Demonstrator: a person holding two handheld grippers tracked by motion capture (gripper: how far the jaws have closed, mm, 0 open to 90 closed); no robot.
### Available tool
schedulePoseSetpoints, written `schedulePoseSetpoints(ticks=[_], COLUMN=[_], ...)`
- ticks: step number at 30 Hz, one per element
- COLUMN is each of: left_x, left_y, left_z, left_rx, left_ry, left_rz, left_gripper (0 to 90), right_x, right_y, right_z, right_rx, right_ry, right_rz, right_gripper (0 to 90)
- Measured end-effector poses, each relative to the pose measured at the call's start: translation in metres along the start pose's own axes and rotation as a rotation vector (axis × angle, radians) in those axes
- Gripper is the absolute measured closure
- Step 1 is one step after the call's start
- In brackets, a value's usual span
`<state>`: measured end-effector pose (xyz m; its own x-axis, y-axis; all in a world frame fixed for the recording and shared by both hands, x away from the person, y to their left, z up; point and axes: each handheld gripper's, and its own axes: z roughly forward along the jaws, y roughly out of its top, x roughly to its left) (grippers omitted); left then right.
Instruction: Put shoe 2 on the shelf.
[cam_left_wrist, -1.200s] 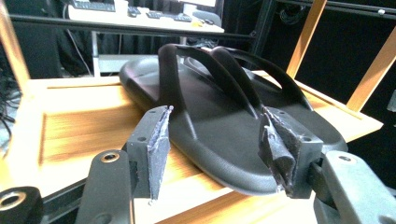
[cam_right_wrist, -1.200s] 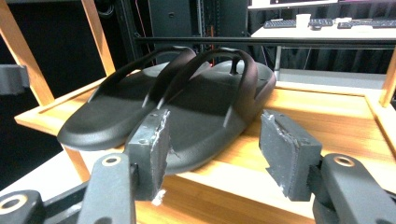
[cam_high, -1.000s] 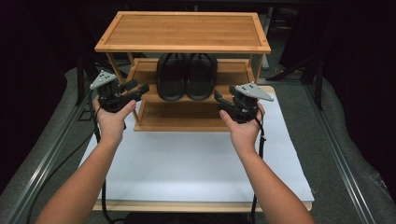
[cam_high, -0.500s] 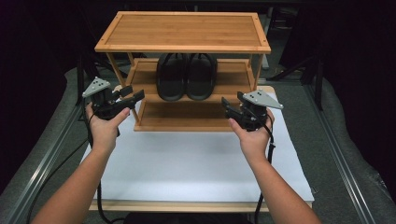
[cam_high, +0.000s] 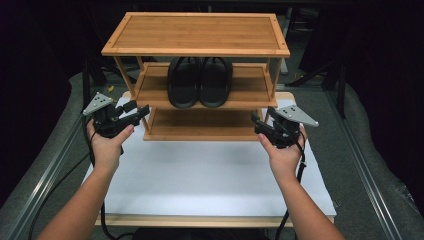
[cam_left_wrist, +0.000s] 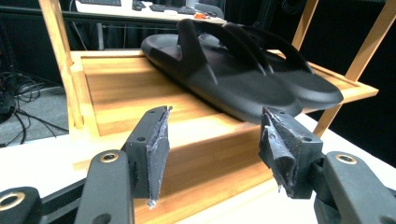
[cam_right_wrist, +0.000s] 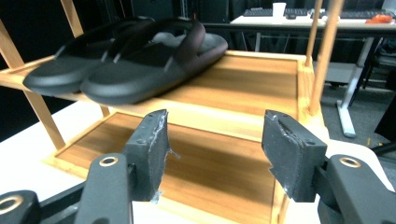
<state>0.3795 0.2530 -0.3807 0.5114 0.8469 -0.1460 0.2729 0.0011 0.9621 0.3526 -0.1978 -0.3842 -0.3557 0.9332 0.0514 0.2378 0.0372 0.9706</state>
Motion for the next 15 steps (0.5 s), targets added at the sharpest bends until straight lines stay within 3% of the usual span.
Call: schedulePoseSetpoints(ticks=[9, 15], left_x=[0.002, 0.011], left_y=[-0.013, -0.024], left_z=[-0.014, -0.023], left_rx=[-0.001, 0.005], left_ry=[0.005, 0.028], left_rz=[0.01, 0.011], left_gripper=[42.7, 42.6], right_x=[-0.012, -0.021], right_y=[-0.019, -0.034], right_z=[-0.011, -0.019], right_rx=[0.033, 0.058], right_ry=[-0.049, -0.101], right_rz=[-0.019, -0.039], right_gripper=[40.6, 40.6])
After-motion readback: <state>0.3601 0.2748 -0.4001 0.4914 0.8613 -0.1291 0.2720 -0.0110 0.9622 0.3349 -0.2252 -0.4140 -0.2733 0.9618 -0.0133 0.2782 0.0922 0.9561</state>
